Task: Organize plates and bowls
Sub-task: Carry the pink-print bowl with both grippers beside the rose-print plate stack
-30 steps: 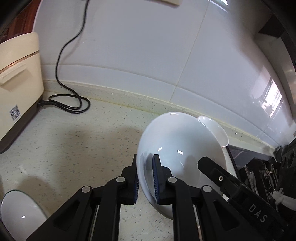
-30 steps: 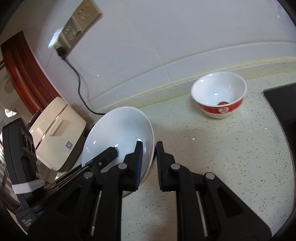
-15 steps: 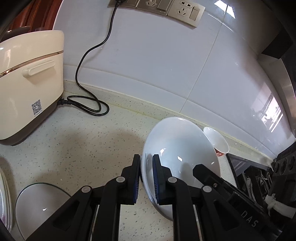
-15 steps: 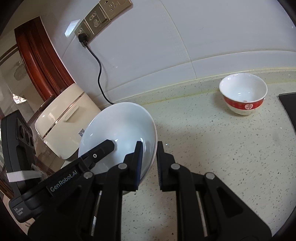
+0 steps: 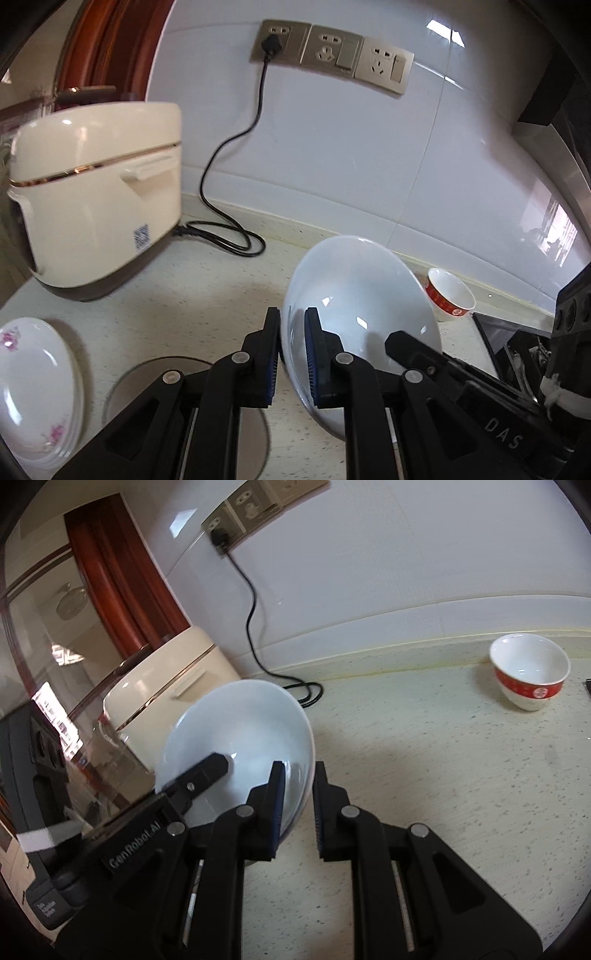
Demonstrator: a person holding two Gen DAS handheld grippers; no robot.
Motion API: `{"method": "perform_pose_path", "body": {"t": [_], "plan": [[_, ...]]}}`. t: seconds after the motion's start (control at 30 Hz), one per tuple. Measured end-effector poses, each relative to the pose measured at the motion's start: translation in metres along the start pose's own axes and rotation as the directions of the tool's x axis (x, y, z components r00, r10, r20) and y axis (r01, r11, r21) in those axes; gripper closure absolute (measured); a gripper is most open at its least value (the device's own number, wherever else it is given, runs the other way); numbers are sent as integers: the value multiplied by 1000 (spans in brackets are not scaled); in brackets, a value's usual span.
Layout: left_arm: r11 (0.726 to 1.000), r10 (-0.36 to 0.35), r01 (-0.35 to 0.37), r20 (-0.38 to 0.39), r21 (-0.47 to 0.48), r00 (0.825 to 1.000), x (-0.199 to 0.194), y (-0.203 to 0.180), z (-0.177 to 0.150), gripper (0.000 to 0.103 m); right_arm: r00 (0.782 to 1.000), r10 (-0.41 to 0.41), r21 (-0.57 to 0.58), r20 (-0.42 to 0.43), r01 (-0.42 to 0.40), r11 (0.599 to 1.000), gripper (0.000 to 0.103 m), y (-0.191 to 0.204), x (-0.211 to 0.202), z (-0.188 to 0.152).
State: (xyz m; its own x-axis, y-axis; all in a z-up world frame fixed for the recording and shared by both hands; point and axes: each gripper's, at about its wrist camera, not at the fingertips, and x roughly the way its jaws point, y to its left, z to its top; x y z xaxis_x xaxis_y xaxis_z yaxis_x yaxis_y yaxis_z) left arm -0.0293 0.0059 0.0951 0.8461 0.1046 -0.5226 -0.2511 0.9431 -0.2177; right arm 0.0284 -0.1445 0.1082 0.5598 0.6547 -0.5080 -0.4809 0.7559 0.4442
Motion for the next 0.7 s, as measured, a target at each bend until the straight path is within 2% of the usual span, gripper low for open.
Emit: {"method": "perform_pose_path", "body": {"t": [0.3,0.57,0.7], "plan": [[999,34,-34,-24,28,999,-7,16,-10,88,999,48,-22,-23,-48,999,86,12,6,-10],[997,59,-57,-34,44,998,-17,29,-15,81,995,85,-51,-61,-88,995,85,28,15,-20],[996,73,-71,-35,51,997,-22,34,-17,81,992,103,-61,-70,-107,992,85,35,17,-23]]}}
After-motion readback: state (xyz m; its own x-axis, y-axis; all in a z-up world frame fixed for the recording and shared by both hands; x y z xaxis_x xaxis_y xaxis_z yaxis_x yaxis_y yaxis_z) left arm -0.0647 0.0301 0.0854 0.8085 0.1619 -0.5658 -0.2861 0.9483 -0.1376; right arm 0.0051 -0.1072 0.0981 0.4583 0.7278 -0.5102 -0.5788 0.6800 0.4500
